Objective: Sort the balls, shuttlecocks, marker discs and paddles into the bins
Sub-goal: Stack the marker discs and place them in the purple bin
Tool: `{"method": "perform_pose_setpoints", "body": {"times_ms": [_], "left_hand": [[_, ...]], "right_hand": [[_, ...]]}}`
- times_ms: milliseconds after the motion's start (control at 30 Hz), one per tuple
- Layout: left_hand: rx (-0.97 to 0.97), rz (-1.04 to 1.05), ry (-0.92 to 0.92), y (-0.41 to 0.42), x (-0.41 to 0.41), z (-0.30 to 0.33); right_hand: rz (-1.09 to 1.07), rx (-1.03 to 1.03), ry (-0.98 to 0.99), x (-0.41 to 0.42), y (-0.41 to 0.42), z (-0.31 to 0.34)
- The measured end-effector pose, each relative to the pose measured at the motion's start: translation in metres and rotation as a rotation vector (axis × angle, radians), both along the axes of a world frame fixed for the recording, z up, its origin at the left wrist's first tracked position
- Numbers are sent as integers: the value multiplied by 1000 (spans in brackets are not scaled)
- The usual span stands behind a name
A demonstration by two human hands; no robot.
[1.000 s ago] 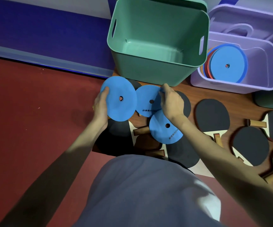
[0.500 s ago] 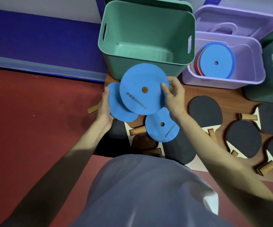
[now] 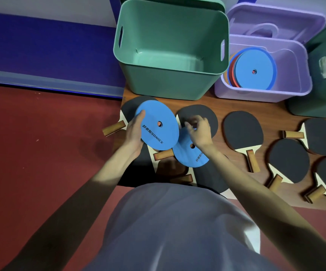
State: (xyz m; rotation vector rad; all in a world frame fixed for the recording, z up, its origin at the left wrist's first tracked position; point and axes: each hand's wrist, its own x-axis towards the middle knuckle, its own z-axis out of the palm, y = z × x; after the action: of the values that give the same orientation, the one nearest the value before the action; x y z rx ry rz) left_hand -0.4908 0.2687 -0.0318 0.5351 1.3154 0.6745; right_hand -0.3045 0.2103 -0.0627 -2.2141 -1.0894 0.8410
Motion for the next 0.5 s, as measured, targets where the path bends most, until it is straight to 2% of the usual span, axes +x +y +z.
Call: {"method": "perform_pose_setpoints", "body": {"times_ms": [100, 233, 333, 500], "left_hand": [[-3, -14, 13, -1, 1, -1], [7, -44, 18, -1, 2, 0], [32, -77, 24, -2, 5, 1], [98, -96, 71, -2, 11, 1]], "right_hand": [[-19, -286, -246, 14, -18, -14], [-97, -480, -259, 18, -37, -19], [-98, -475, -157, 21, -44, -25], [-63, -286, -118, 40, -52, -20]]}}
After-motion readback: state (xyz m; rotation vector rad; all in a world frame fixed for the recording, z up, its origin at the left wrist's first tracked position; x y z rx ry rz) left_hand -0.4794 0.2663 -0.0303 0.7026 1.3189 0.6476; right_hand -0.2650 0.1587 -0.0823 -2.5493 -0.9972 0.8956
